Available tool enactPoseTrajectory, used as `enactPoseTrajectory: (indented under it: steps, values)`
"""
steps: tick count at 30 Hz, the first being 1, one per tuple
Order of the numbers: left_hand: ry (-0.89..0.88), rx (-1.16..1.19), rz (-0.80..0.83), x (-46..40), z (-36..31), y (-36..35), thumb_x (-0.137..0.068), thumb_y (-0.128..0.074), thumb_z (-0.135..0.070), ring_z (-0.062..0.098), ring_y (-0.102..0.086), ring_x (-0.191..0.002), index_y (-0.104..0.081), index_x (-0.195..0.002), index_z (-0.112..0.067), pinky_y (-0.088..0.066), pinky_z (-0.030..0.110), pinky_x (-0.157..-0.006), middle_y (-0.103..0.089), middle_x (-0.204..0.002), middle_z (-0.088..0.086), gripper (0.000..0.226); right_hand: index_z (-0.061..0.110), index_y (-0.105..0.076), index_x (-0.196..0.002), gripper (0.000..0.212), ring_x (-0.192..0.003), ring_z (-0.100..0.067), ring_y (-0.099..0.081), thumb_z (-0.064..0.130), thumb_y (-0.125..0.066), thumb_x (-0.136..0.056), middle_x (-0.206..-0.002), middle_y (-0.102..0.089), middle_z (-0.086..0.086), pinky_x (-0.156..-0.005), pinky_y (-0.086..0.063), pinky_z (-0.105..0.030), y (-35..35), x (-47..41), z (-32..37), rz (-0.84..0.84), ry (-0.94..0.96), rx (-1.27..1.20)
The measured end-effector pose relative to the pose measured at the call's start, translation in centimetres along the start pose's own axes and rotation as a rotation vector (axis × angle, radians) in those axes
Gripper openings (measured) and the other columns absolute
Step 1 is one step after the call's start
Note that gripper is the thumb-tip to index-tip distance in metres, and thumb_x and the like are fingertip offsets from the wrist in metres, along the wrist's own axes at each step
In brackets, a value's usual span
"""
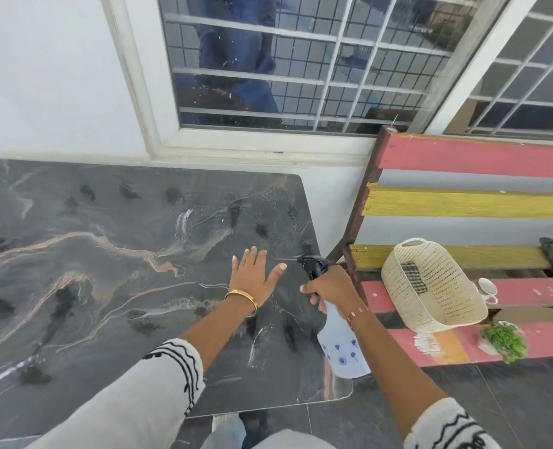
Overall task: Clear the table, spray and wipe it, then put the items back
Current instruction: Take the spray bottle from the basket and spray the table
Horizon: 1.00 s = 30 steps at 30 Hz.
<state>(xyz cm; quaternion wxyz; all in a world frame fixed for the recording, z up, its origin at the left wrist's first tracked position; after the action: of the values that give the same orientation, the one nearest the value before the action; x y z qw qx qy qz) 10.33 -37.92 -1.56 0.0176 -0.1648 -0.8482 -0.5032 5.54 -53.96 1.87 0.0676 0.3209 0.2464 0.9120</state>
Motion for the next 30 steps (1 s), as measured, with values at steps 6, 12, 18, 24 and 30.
enactPoseTrajectory:
  steps: [6, 12, 18, 24, 30]
  values:
    - [0.076, 0.056, -0.044, 2.2, -4.0, -2.6, -0.093, -0.022, -0.054, 0.023, -0.005, -0.146, -0.020, -0.145, -0.012, 0.003, 0.044, -0.119, -0.014, -0.156, 0.010, 0.067, 0.003, -0.061, -0.067, 0.017, -0.031, -0.012, -0.047, 0.009, -0.074, -0.075, -0.062, -0.065, -0.011, -0.045, -0.044, -0.022, 4.0, 1.1, -3.6, 0.017, 0.089, -0.016]
    - [0.085, 0.053, -0.055, 4.0, -9.8, -6.4, -0.093, -0.023, -0.053, 0.024, -0.006, -0.146, -0.021, -0.145, -0.012, 0.003, 0.044, -0.118, -0.015, -0.156, 0.011, 0.066, 0.003, -0.064, -0.078, 0.016, -0.048, -0.020, -0.054, 0.013, -0.076, -0.076, -0.071, -0.066, -0.010, -0.043, -0.046, -0.020, 9.2, 1.8, -7.3, 0.002, 0.190, -0.113]
    - [0.015, 0.028, -0.029, 5.2, -17.1, -11.5, -0.094, -0.024, -0.051, 0.023, -0.011, -0.145, -0.024, -0.143, -0.011, 0.001, 0.045, -0.119, -0.020, -0.154, 0.009, 0.064, 0.001, -0.066, -0.081, 0.017, -0.035, -0.013, -0.052, 0.017, -0.072, -0.080, -0.071, -0.066, -0.012, -0.049, -0.047, -0.020, 15.3, 3.1, -11.6, -0.074, 0.233, -0.233]
    - [-0.093, 0.023, 0.033, 3.9, -24.4, -15.3, -0.094, -0.024, -0.051, 0.020, -0.011, -0.145, -0.022, -0.145, -0.012, 0.001, 0.043, -0.118, -0.021, -0.155, 0.007, 0.064, 0.010, -0.066, -0.079, 0.004, -0.060, -0.010, -0.054, 0.008, -0.068, -0.081, -0.067, -0.060, 0.001, -0.049, -0.041, -0.002, 22.2, 2.6, -15.5, -0.204, 0.237, -0.437]
    - [-0.177, 0.003, 0.128, 0.5, -29.8, -19.0, -0.097, -0.032, -0.037, 0.022, -0.011, -0.145, -0.022, -0.145, -0.012, -0.001, 0.044, -0.118, -0.021, -0.155, 0.007, 0.055, 0.008, -0.059, -0.084, 0.005, -0.058, -0.005, -0.050, 0.006, -0.061, -0.088, -0.062, -0.056, 0.003, -0.055, -0.042, -0.011, 28.4, -1.0, -18.6, -0.345, 0.184, -0.608]
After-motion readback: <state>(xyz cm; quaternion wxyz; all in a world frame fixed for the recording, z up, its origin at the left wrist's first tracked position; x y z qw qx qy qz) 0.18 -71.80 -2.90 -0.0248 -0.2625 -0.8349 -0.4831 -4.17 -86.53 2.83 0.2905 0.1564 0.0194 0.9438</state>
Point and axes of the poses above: each hand's wrist, its own x-axis away from the middle knuckle, its own y-axis out of the back of the hand, z = x × y, the point moved 6 cm from there along -x, towards the middle knuckle
